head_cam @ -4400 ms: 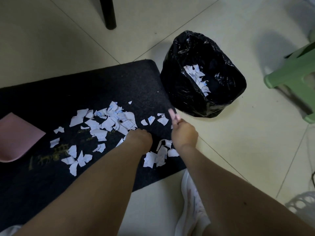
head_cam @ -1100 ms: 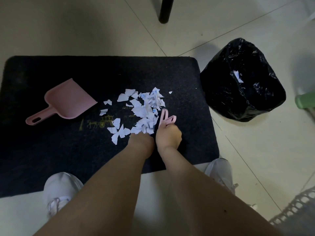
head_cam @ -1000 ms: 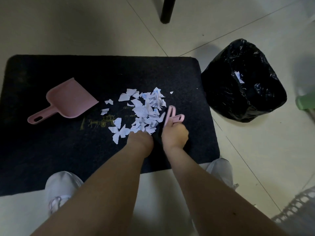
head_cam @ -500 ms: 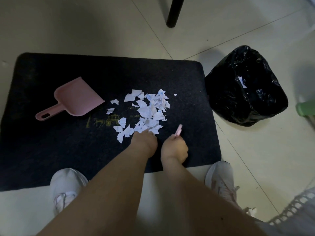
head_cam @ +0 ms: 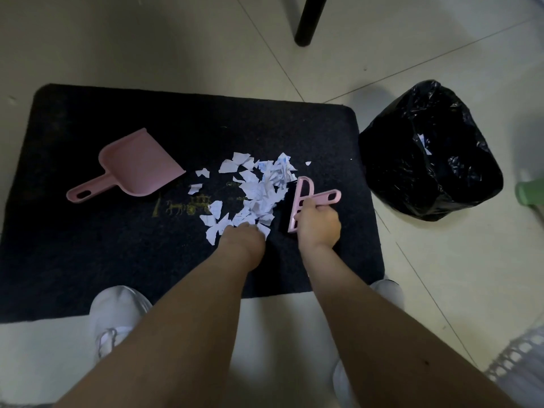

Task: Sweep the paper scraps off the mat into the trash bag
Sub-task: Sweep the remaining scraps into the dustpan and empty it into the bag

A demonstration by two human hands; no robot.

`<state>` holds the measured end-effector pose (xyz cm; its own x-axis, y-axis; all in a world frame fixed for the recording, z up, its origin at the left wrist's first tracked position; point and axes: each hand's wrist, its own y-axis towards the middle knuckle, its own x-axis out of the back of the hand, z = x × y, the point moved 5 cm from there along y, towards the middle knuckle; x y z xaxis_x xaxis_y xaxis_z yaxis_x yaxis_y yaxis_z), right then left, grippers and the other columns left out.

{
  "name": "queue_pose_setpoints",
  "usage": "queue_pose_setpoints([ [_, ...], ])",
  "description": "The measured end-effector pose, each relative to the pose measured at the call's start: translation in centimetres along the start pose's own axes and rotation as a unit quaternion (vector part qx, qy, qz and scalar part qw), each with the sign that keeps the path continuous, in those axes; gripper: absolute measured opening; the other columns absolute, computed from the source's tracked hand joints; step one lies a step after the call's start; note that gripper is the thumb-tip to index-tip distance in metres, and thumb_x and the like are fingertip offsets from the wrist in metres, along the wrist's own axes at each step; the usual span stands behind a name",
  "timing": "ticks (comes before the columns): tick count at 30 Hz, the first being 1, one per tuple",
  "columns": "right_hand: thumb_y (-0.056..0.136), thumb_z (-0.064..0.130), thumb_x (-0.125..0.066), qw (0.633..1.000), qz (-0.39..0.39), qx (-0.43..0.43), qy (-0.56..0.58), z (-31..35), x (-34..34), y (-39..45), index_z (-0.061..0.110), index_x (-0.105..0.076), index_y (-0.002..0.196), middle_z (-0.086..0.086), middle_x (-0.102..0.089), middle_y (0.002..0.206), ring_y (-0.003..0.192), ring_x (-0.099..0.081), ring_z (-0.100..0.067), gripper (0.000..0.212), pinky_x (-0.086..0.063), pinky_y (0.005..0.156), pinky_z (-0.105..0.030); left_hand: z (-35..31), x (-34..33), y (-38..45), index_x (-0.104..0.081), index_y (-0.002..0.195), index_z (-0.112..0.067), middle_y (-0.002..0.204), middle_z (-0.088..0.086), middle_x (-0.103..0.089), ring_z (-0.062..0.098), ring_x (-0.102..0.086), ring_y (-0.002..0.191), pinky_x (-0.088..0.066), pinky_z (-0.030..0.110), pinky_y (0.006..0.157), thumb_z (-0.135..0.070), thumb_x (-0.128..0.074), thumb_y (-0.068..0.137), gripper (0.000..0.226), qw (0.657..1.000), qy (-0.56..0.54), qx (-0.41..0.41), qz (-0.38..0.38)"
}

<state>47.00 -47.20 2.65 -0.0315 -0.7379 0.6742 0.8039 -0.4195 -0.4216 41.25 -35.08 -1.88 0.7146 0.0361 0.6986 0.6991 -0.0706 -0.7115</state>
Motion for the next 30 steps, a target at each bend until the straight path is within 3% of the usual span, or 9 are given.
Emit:
queue_pose_setpoints([
  [2,0.088,0.036,-0.050,0.999,0.028,0.022,-0.024,0.4,0.7,0.5,0.008,-0.071,0.076,-0.003,-0.071,0.077,0.068,-0.062,-0.018,0.036,-0.044,0.058,-0.026,-0.1,0.3,-0.3,-0.039,0.141,-0.011,0.145,0.006,-0.038,0.022,-0.033,0.137,-0.035,0.040,0.108,-0.007,-0.049,0.088,0.054,1.000,-0.006,0.003,-0.006],
  [6,0.088,0.044,-0.053,0.985,0.085,0.103,-0.105,1.8,1.1,1.1,0.010,-0.071,0.076,-0.003,-0.072,0.077,0.074,-0.067,-0.021,0.041,-0.049,0.065,-0.030,-0.4,1.0,-0.6,-0.032,0.145,-0.010,0.144,0.007,-0.036,0.023,-0.035,0.135,-0.035,0.039,0.107,-0.006,-0.049,0.088,0.060,1.000,-0.016,0.007,-0.017],
  [10,0.090,0.046,-0.053,0.965,0.107,0.181,-0.156,3.6,2.2,1.7,0.007,-0.070,0.079,-0.007,-0.072,0.077,0.073,-0.066,-0.022,0.044,-0.043,0.058,-0.023,-0.6,1.1,-0.9,-0.027,0.148,-0.010,0.152,0.009,-0.027,0.024,-0.028,0.141,-0.032,0.040,0.111,-0.006,-0.047,0.089,0.063,1.000,-0.018,0.009,-0.014],
  [13,0.090,0.046,-0.054,0.961,0.133,0.194,-0.142,4.4,3.2,2.3,0.010,-0.070,0.078,-0.002,-0.069,0.070,0.069,-0.064,-0.020,0.041,-0.045,0.063,-0.029,-1.1,1.3,-1.1,-0.026,0.149,-0.013,0.156,0.010,-0.021,0.024,-0.023,0.144,-0.030,0.042,0.113,-0.006,-0.046,0.089,0.064,1.000,-0.017,0.006,-0.016],
  [17,0.090,0.042,-0.058,0.956,0.202,0.183,-0.106,4.2,3.2,2.5,0.019,-0.068,0.072,0.005,-0.063,0.062,0.063,-0.060,-0.014,0.031,-0.049,0.068,-0.032,-1.7,2.4,-1.2,-0.024,0.150,-0.024,0.159,0.020,0.008,0.034,-0.005,0.148,-0.022,0.046,0.117,-0.007,-0.046,0.090,0.066,0.999,0.003,0.028,-0.041],
  [20,0.089,0.038,-0.060,0.956,0.222,0.174,-0.076,3.7,2.8,2.5,0.023,-0.068,0.071,0.003,-0.062,0.061,0.063,-0.060,-0.014,0.025,-0.050,0.069,-0.032,-1.9,3.4,-1.1,-0.021,0.150,-0.020,0.158,0.022,0.010,0.036,-0.001,0.148,-0.021,0.047,0.118,-0.011,-0.046,0.091,0.065,0.996,0.007,0.060,-0.067],
  [26,0.090,0.038,-0.058,0.961,0.206,0.176,-0.060,4.2,3.1,3.0,0.022,-0.067,0.069,0.004,-0.063,0.062,0.062,-0.059,-0.014,0.027,-0.049,0.066,-0.031,-1.6,4.1,-0.9,-0.007,0.152,-0.005,0.161,0.014,0.007,0.027,-0.004,0.150,-0.023,0.046,0.117,-0.014,-0.043,0.094,0.069,0.995,0.023,0.063,-0.079],
  [30,0.091,0.044,-0.053,0.983,0.089,0.150,-0.060,4.7,5.0,4.2,0.017,-0.064,0.068,-0.001,-0.066,0.072,0.066,-0.061,-0.018,0.037,-0.044,0.057,-0.027,-0.8,3.8,-0.9,0.002,0.152,-0.004,0.160,0.013,0.010,0.028,-0.001,0.150,-0.020,0.046,0.119,-0.014,-0.042,0.095,0.073,0.995,0.022,0.086,-0.052],
])
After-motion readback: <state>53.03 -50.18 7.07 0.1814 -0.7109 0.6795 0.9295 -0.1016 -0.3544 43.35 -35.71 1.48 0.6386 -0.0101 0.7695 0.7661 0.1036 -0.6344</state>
